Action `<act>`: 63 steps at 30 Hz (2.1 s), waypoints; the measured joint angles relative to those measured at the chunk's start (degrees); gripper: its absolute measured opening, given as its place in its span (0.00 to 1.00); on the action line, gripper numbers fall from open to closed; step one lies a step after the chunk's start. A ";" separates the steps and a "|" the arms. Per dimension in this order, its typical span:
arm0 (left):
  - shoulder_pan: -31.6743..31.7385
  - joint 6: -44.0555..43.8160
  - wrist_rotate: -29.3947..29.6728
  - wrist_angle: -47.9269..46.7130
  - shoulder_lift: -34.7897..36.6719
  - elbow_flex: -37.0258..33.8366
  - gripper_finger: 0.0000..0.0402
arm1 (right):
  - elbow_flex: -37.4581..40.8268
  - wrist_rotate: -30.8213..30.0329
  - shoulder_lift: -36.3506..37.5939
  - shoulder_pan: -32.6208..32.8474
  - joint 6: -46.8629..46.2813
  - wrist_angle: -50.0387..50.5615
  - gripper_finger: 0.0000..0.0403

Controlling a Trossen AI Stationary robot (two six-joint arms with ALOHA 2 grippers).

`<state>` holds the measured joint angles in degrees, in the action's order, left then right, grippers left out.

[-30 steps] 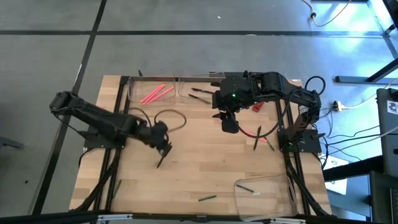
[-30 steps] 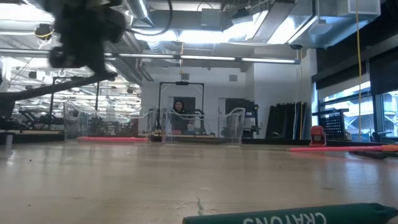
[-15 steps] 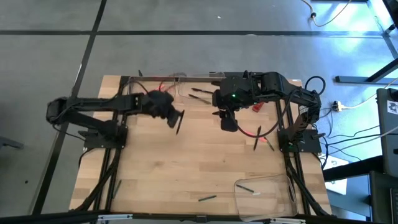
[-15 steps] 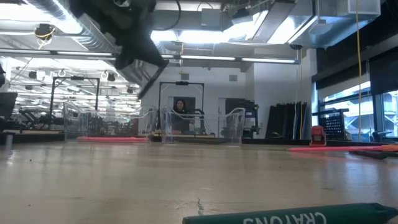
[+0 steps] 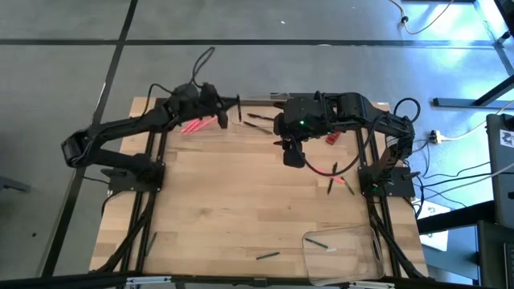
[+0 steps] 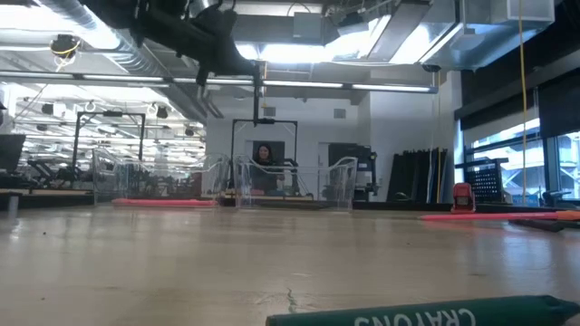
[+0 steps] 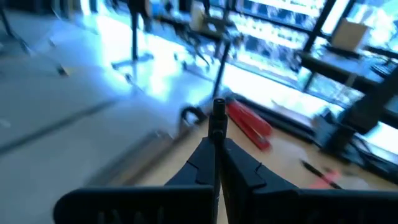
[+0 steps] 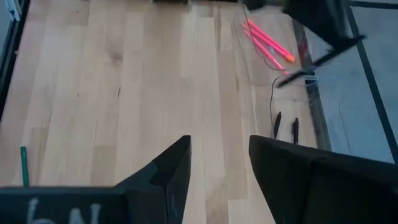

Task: Sort crayons/erasers/pens/pencils in bins
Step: Put the black pen into the top right transparent bin, then put the green crayon into the bottom transparent bin

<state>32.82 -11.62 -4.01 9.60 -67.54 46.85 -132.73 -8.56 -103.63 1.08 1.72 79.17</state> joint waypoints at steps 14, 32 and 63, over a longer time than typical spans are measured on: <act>3.22 10.71 -1.41 11.81 -16.11 -0.02 0.00 | -0.02 -12.78 0.00 -0.17 -1.66 -1.19 0.41; 3.17 14.40 -1.10 11.90 -26.92 -0.02 0.00 | -0.02 -12.83 0.00 -0.22 -1.51 -1.02 0.41; 0.40 9.08 0.23 5.16 -17.99 -0.11 0.22 | -0.02 -12.56 0.00 -0.22 -1.53 -0.89 0.41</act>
<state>33.22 -2.55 -3.78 14.76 -85.53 46.74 -132.75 -21.12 -103.63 0.86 0.19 78.28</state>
